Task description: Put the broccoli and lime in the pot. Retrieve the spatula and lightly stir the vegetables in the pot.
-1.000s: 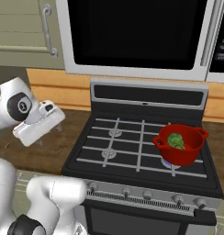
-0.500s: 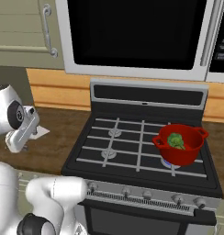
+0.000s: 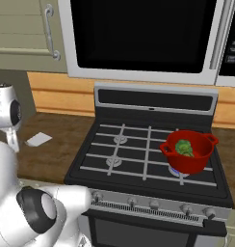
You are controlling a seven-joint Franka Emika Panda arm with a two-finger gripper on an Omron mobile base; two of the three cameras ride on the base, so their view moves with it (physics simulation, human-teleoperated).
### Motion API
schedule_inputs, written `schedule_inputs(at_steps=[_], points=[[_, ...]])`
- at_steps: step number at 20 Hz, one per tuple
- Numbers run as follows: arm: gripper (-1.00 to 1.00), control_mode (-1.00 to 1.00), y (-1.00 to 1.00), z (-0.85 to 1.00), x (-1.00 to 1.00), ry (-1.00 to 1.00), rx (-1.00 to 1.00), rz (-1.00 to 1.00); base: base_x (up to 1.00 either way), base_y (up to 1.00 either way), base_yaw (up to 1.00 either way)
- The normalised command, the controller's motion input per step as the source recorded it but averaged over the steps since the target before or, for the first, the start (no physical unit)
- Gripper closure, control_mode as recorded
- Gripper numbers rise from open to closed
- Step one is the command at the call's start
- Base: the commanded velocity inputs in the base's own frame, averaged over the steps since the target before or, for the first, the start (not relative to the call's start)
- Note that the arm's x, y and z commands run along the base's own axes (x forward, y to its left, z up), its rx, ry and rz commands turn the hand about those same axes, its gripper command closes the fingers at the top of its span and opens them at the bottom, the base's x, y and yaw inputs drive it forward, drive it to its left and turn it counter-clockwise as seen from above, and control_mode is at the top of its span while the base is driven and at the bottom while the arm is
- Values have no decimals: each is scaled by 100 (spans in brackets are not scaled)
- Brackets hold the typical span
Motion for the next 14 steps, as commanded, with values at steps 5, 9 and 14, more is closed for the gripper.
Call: schedule_inputs(at_steps=[5,9,14], points=[[-100,-100,78,-11,6,4,0,47,0,0,0],[-100,-100,59,-4,0,0,0,35,0,0,0],[-100,-100,23,-11,7,-6,0,24,0,0,0]])
